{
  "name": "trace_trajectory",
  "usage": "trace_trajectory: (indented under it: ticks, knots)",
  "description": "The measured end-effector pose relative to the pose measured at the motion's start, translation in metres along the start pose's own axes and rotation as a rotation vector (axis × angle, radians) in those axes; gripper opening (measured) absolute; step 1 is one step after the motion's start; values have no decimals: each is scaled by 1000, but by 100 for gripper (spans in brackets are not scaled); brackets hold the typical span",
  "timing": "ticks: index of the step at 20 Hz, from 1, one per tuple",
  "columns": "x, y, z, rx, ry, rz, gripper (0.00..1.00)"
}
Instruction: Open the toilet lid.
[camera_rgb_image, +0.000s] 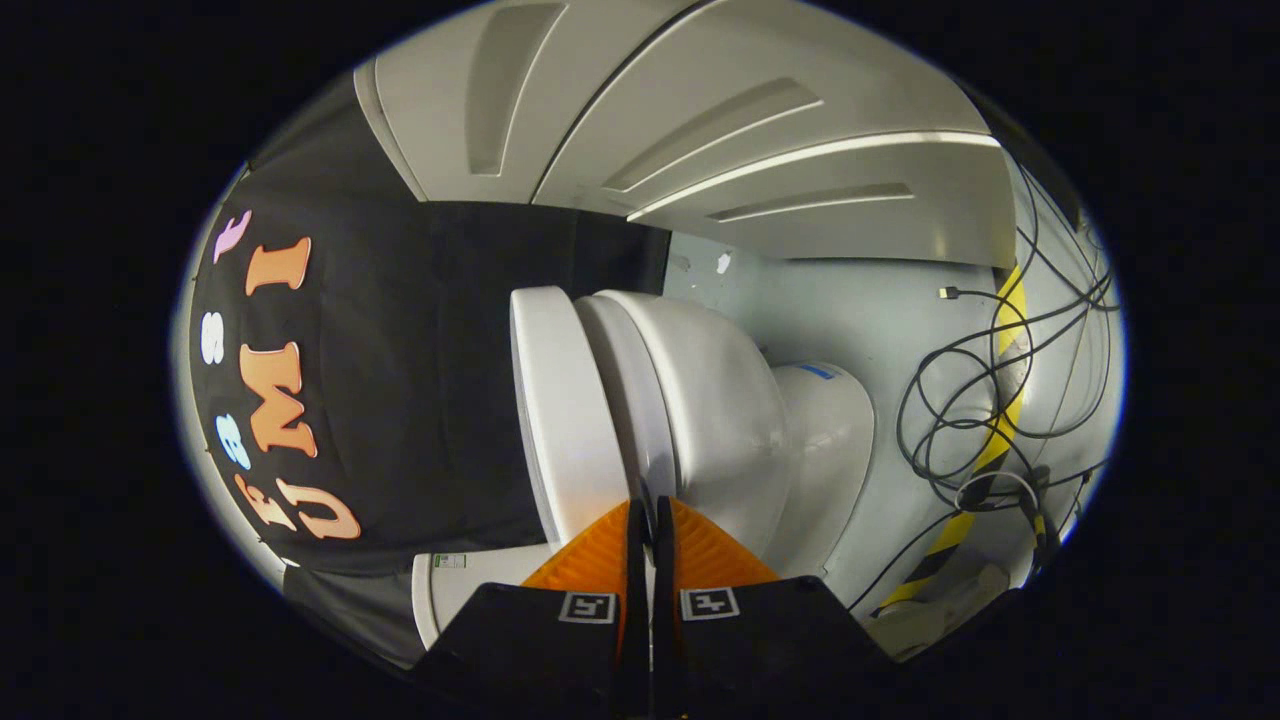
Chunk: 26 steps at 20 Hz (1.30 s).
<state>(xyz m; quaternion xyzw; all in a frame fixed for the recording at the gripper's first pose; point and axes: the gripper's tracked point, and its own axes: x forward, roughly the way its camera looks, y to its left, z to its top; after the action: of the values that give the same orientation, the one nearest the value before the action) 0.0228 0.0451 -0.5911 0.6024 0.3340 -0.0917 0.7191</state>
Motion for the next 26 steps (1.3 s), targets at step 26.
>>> trace_trajectory:
  ticks: [26]
  knots:
    - [-34,107,-21,-351,-159,-88,8]
